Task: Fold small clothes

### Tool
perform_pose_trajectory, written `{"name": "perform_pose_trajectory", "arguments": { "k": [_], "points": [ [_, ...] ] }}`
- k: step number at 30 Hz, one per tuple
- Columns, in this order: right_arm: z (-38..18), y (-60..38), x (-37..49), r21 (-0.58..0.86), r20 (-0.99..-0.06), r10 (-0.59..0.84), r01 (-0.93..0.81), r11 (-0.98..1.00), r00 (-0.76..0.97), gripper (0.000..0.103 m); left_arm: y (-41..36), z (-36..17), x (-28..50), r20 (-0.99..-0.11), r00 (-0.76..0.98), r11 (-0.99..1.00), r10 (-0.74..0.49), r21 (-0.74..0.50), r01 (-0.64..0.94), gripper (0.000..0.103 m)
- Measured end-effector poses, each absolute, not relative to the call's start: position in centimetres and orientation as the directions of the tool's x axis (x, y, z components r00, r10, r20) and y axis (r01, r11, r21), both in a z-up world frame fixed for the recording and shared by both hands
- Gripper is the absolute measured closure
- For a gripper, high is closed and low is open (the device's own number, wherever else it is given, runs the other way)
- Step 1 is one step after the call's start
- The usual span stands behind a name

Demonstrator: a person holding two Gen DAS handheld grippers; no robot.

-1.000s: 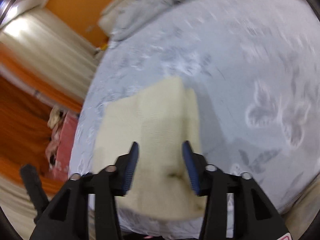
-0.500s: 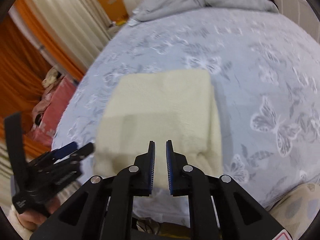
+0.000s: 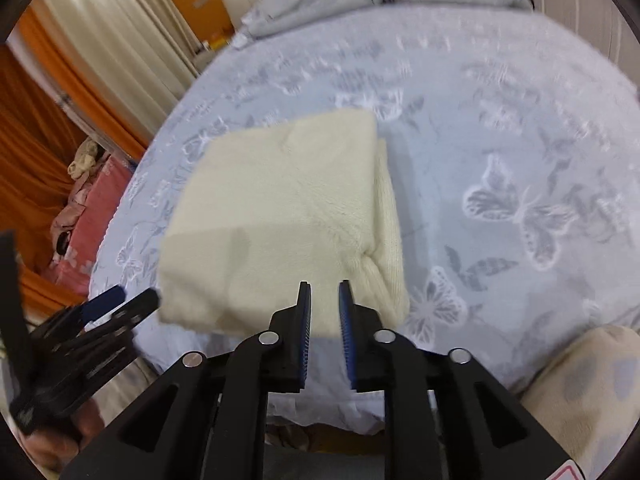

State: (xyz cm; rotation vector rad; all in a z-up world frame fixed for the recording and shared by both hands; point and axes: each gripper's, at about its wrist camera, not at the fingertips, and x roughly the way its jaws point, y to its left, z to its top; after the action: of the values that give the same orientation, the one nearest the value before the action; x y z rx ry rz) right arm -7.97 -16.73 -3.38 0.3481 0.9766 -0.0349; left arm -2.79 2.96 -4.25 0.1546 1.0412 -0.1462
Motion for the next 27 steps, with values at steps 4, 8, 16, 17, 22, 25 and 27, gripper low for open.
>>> {"name": "perform_pose_trajectory", "arguments": {
  "k": [4,8,16,17,22,25,27],
  "points": [
    [-3.1,-16.3,-10.4,0.225,-0.762,0.006,0.256,0.940,0.647,0.046,2.5,-4.1,-4.0,-0.840,0.540,0.982,-0.044,0.063,0.179,0.035],
    [-4.6,-15.7,-11.6,0.115,-0.732,-0.129,0.307,0.945,0.669,0.028,2.3,-4.4,-5.4,-0.805,0.592,0.988,-0.047,0.048,0.144,0.019],
    [-6.8,-14.9,-11.9,0.084,-0.753,-0.144,0.311,0.947,0.642,0.024,1.8,-7.1,-7.5,-0.786,0.619,0.990,-0.013,0.077,0.119,0.019],
    [-7.0,-14.7,-12.0,0.070,-0.755,-0.153,0.311,0.948,0.638,0.024,1.8,-7.2,-7.6,-0.786,0.619,0.990,-0.013,0.077,0.119,0.019],
    [-7.6,-14.1,-12.1,0.073,-0.770,-0.134,0.295,0.953,0.624,0.023,1.9,-7.7,-7.9,-0.781,0.625,0.992,-0.019,0.066,0.112,0.019],
    [-7.6,-13.9,-12.2,0.079,-0.770,-0.122,0.283,0.956,0.626,0.023,2.0,-7.9,-8.0,-0.780,0.626,0.992,-0.019,0.065,0.111,0.019],
    [-7.7,-13.9,-12.3,0.082,-0.772,-0.118,0.281,0.956,0.625,0.023,2.1,-8.1,-8.0,-0.782,0.623,0.992,-0.015,0.067,0.109,0.019]
  ]
}}
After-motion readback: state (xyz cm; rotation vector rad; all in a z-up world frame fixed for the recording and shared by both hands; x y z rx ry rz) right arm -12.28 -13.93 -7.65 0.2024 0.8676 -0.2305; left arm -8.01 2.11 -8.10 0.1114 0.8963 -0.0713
